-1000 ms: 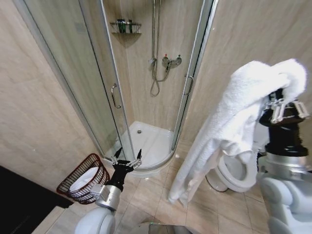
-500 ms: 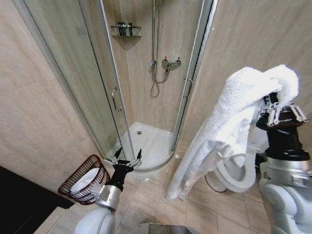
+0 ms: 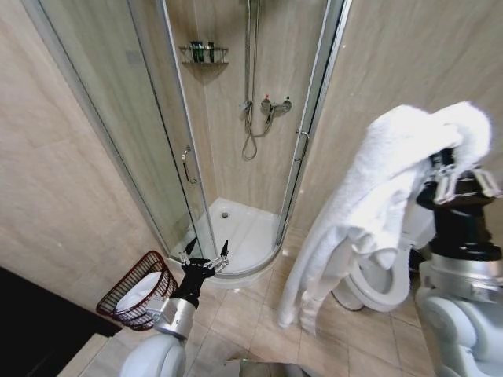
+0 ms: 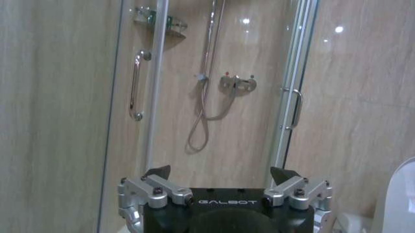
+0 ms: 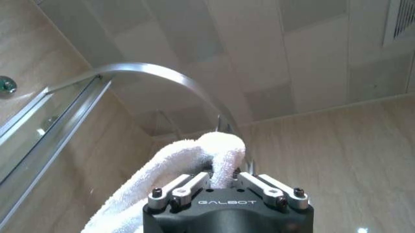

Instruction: Discard the used towel into the hamper.

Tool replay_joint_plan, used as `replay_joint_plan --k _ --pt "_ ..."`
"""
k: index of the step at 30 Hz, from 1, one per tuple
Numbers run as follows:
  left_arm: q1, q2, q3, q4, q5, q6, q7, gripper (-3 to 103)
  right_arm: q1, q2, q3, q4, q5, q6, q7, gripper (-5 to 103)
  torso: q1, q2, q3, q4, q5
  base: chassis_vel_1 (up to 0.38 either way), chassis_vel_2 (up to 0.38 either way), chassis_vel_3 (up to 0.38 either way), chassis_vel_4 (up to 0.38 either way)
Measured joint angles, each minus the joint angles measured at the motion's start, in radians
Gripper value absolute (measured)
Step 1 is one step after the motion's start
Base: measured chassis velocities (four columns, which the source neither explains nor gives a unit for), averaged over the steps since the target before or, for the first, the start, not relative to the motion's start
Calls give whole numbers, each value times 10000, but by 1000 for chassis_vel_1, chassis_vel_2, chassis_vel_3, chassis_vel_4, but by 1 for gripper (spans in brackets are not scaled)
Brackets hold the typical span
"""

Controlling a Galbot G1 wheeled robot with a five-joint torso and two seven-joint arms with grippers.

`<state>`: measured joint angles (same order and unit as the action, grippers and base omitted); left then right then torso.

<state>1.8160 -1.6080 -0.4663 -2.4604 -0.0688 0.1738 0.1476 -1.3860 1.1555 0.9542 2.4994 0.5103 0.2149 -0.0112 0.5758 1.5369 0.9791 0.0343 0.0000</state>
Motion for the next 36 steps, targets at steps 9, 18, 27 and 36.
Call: replay_joint_plan --k 9,18,27,36 --pt "0 0 0 0 0 0 0 100 153 127 -106 6 10 110 -221 7 277 601 324 0 0 0 0 0 0" --pt "0 0 0 0 0 0 0 100 130 280 -258 12 -105 107 -300 7 532 1145 616 0 0 0 0 0 0" --pt "0 0 0 0 0 0 0 100 85 319 -297 12 -235 119 -406 7 616 1308 690 1 0 0 0 0 0" --pt "0 0 0 0 0 0 0 100 75 262 -292 11 -92 126 -362 7 599 1281 674 0 0 0 0 0 0"
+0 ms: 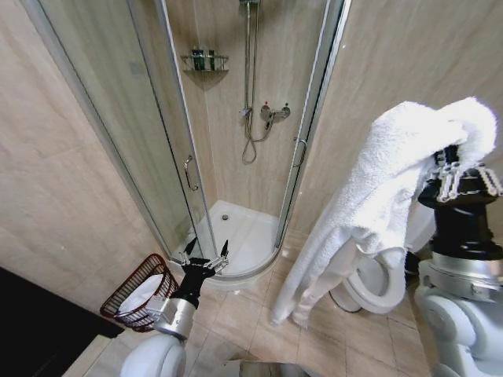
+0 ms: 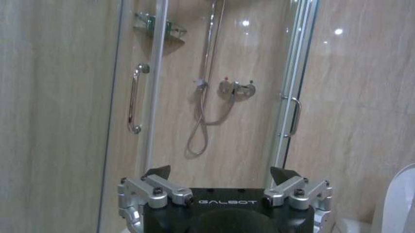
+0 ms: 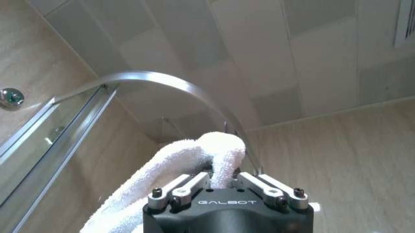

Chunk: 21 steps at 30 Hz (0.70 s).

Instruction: Discard the used towel into the hamper.

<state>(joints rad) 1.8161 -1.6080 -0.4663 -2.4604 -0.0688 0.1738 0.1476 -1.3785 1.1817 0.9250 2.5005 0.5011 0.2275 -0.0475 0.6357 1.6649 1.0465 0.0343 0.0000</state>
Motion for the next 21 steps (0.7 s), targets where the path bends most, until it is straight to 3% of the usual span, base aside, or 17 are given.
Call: replay_joint_plan --k 11,21 --pt "0 0 0 0 0 0 0 100 26 -44 -42 -4 30 8 22 7 -154 -327 -155 0 0 0 0 0 0" --pt "0 0 0 0 0 0 0 100 196 -154 -38 -20 61 36 -43 7 -486 -1053 -545 1 0 0 0 0 0"
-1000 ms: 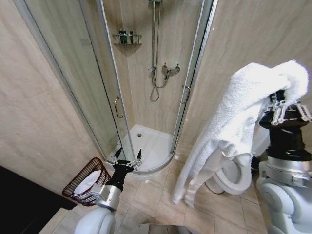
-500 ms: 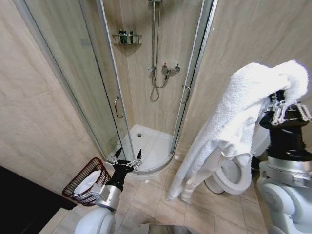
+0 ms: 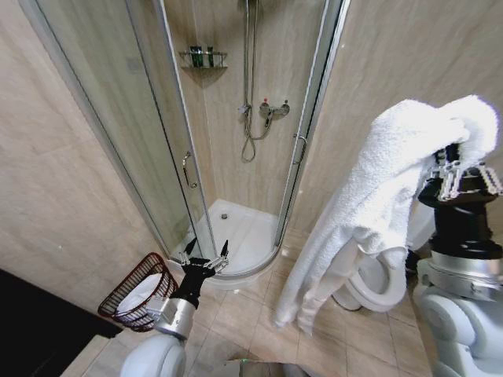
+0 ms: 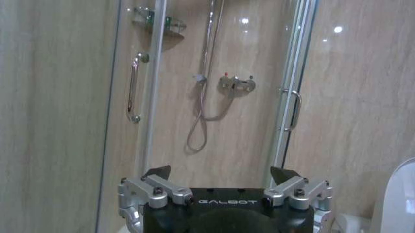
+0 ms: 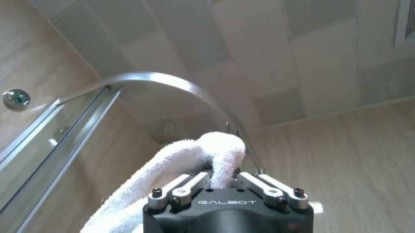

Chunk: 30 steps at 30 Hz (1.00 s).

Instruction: Discard the used towel into the hamper.

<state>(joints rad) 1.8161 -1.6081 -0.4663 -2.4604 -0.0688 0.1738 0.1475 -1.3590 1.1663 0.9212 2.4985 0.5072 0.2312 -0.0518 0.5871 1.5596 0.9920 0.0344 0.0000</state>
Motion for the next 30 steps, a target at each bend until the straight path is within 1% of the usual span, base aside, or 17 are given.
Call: replay_joint_plan --k 1,4,8,17,20,21,25,26,30 --pt "0 0 0 0 0 0 0 100 0 0 0 0 0 0 0 7 0 0 0 0 0 0 0 0 0" --pt "0 0 0 0 0 0 0 100 29 -35 20 1 4 -67 -68 7 -104 -227 -125 0 0 0 0 0 0" --pt "0 0 0 0 0 0 0 100 -10 -46 54 3 10 -67 -139 7 -143 -311 -174 -1 1 0 0 0 0" --pt "0 -1 0 0 1 0 0 100 -84 38 -72 6 -70 -58 -220 7 -142 -307 -175 1 4 73 44 -35 -90" --pt "0 0 0 0 0 0 0 100 -83 66 -117 9 -126 -58 -255 7 -137 -291 -169 2 -9 146 101 -116 -69" --pt "0 0 0 0 0 0 0 100 -81 46 -120 12 -126 -59 -259 7 -137 -282 -167 0 -1 135 110 -159 -91" --pt "0 1 0 0 0 0 0 100 -70 -3 -119 15 -115 -63 -298 7 -125 -267 -156 -1 -3 115 109 -131 -100" --pt "0 0 0 0 0 0 0 100 -66 -3 -122 15 -114 -66 -314 7 -120 -264 -152 0 2 102 102 -102 -83" --pt "0 0 0 0 0 0 0 100 -51 3 -189 15 -129 -83 -348 7 -113 -252 -146 0 2 87 104 -73 -79"
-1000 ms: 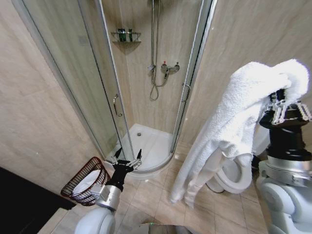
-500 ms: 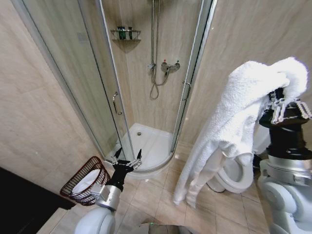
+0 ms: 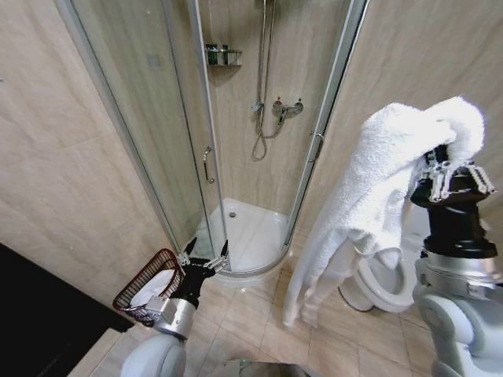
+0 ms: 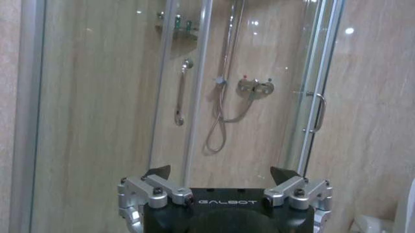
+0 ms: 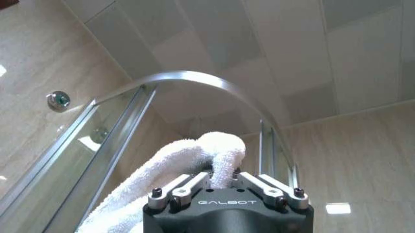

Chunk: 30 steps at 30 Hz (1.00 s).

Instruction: Discard the used towel into the hamper.

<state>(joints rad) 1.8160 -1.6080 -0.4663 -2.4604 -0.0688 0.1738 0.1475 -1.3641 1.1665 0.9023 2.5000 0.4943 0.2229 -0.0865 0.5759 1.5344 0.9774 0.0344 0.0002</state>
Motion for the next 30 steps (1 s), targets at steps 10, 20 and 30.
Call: replay_joint_plan --k 10,20,30 --pt "0 1 -1 0 0 0 0 100 60 -111 -160 3 246 29 -181 7 2 18 5 1 -11 120 118 -112 -124" --pt "0 -3 1 0 0 0 0 100 339 -299 -548 3 263 70 -370 7 -112 -232 -114 -2 3 24 23 -1 2" --pt "0 0 0 0 0 0 0 100 1271 -823 -1511 -553 420 62 -437 7 -196 -422 -225 1 -4 27 30 39 39"
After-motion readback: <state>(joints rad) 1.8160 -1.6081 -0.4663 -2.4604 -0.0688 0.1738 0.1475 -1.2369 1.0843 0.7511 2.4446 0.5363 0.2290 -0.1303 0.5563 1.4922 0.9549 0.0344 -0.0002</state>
